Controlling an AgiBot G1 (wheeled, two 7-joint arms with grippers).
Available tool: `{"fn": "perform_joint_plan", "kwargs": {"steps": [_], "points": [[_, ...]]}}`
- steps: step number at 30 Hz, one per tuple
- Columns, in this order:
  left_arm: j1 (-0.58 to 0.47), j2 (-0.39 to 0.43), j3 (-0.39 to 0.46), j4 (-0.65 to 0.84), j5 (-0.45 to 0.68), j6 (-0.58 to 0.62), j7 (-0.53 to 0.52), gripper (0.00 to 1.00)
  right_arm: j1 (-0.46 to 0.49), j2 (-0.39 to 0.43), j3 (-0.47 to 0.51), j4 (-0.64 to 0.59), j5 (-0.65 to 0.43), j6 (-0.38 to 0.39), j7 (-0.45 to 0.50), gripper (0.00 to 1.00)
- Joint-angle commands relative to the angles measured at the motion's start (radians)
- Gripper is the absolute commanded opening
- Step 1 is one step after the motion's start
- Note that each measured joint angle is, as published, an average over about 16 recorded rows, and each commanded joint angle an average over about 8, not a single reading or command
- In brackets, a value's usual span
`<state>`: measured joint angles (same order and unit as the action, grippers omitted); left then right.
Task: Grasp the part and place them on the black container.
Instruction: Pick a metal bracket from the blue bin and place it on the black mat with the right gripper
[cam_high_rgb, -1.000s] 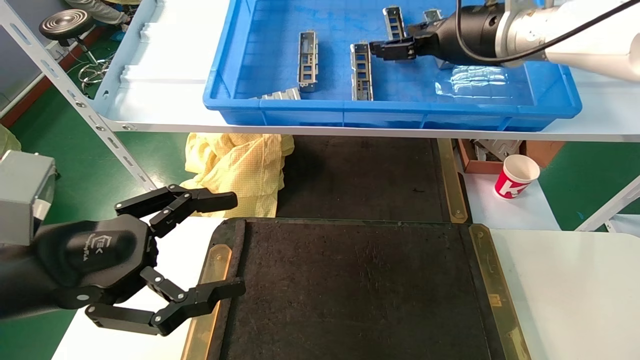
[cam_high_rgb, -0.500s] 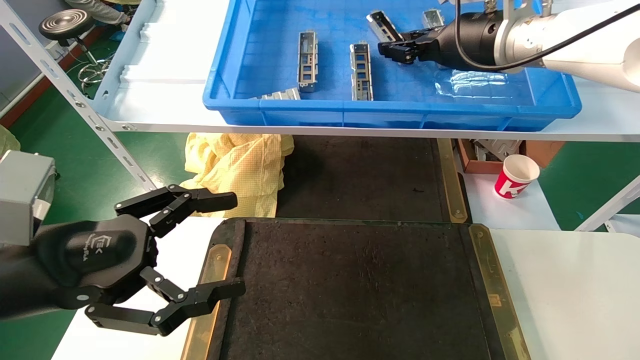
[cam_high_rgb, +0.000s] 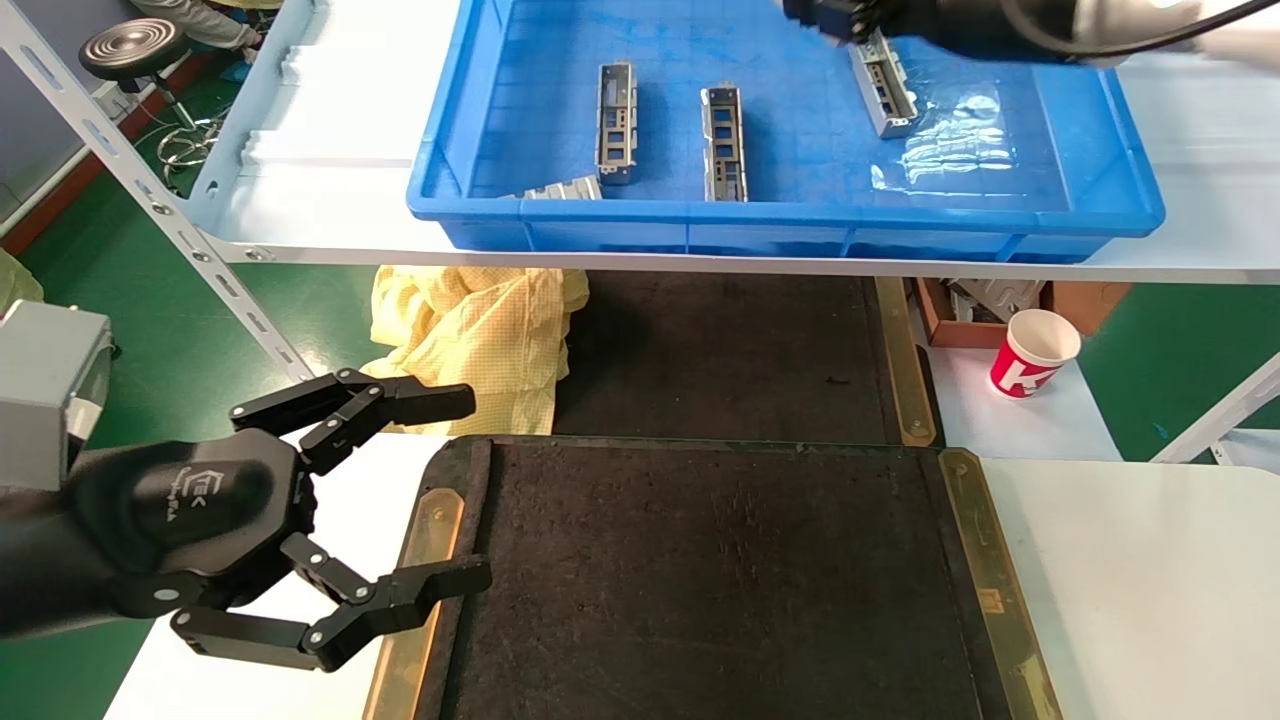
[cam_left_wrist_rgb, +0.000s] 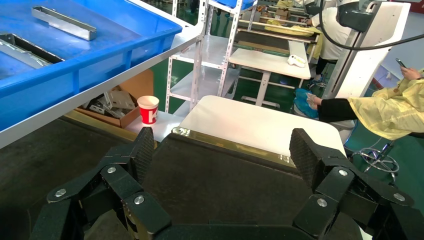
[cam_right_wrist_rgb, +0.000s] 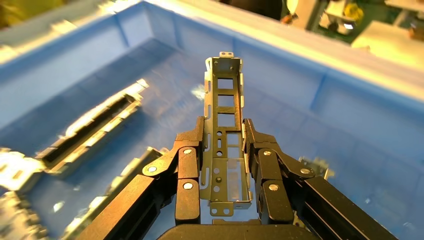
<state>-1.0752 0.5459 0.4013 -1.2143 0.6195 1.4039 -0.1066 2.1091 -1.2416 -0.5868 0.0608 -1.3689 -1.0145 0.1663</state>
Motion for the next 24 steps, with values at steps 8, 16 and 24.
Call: {"fn": "perform_joint_plan", "kwargs": {"steps": [8,16,24], "points": [[0.000,0.000,0.000,0.000,0.000,0.000,0.000,1.00,0.043,0.107,0.021,0.032,0.037,-0.287,-0.074,0.00],[0.000,0.000,0.000,0.000,0.000,0.000,0.000,1.00,0.054,0.178,0.021,0.075,0.062,-0.552,-0.097,0.00],[0.000,0.000,0.000,0.000,0.000,0.000,0.000,1.00,-0.051,0.261,-0.061,0.322,0.164,-0.598,-0.067,0.00]]}}
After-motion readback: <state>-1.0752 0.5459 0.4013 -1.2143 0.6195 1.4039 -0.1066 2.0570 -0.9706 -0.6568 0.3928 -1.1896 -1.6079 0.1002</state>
